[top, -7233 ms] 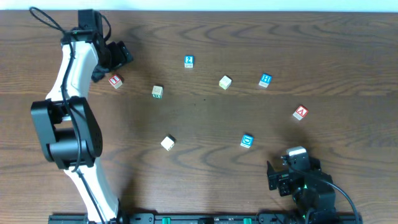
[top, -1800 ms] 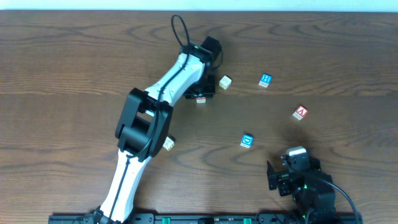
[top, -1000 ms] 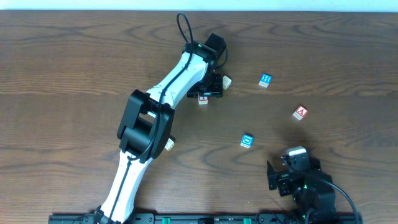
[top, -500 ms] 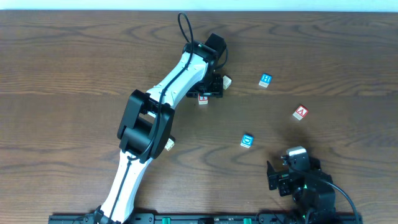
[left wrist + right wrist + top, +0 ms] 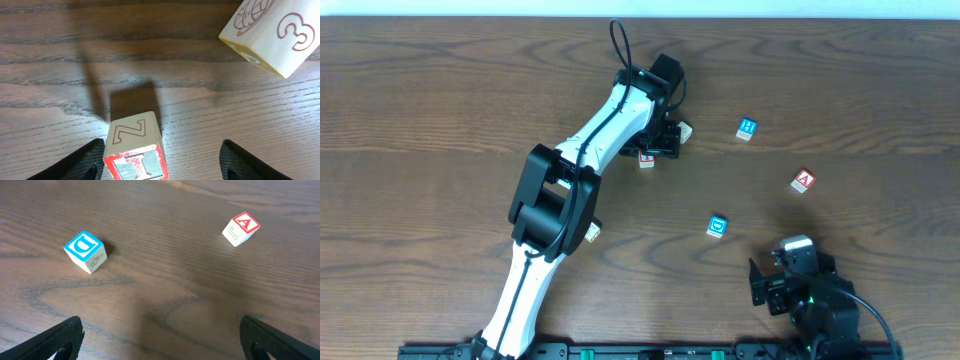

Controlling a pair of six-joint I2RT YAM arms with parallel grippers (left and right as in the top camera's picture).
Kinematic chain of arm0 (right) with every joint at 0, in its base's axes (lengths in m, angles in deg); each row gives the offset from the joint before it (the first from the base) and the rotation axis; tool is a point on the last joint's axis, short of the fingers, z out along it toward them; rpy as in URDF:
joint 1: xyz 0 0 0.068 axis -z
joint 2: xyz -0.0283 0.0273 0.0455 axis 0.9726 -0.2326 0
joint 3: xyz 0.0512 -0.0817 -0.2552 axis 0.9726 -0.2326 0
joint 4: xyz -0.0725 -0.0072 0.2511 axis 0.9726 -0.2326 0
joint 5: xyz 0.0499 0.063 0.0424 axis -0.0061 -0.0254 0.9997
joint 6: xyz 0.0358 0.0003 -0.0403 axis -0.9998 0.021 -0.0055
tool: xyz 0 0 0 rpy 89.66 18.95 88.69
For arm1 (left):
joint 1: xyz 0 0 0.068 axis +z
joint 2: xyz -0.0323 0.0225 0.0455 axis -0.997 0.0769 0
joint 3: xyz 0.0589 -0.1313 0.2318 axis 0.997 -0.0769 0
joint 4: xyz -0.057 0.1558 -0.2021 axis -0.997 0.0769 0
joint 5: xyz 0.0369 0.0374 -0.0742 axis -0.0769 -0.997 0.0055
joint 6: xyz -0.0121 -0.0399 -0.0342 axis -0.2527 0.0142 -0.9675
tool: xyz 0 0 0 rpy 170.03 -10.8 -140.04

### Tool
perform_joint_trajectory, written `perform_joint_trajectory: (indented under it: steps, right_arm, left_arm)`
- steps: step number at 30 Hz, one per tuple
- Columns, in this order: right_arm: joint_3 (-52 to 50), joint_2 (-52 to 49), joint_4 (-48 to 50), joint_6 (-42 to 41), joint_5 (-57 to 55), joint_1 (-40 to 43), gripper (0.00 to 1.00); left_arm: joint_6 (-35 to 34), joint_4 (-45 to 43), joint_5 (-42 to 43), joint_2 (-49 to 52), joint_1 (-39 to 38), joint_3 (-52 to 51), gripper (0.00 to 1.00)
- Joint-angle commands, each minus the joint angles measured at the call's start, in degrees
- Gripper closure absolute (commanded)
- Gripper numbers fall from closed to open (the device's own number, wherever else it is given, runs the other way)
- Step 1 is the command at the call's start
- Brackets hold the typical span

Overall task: Spell out Ai2
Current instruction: 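Move left gripper to the blue 2 block and grasp it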

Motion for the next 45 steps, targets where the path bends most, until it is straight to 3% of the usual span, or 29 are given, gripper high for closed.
perform_joint_trajectory:
  steps: [1,10,13,21,31,45]
  right_arm:
    - [-0.6,0.4,-0.2,0.6,0.2,0.4,0.01]
    - [-0.6,0.4,-0.2,0.6,0.2,0.4,0.01]
    - [-0.6,0.4,-0.2,0.6,0.2,0.4,0.01]
    - [-0.6,0.4,-0.2,0.6,0.2,0.4,0.01]
    - [-0.6,0.4,-0.2,0.6,0.2,0.4,0.01]
    - [-0.6,0.4,-0.2,0.6,0.2,0.4,0.01]
  left_arm:
    - [1.2,-0.1,1.7,0.7,0.0,1.1,0.26]
    - [1.4,-0.6,0.5,0.7,0.2,1.1,0.26]
    - [1.4,-1.2,-2.4,0.7,0.7,1.3,0.29]
    - [1.9,-2.3,-14.0,0.7,4.8,12.1,0.23]
    - [3.0,-9.5,-13.3,1.0,11.5,15.6,0.23]
    - [3.3,-12.2,-13.5,7.5,11.6,15.5,0.11]
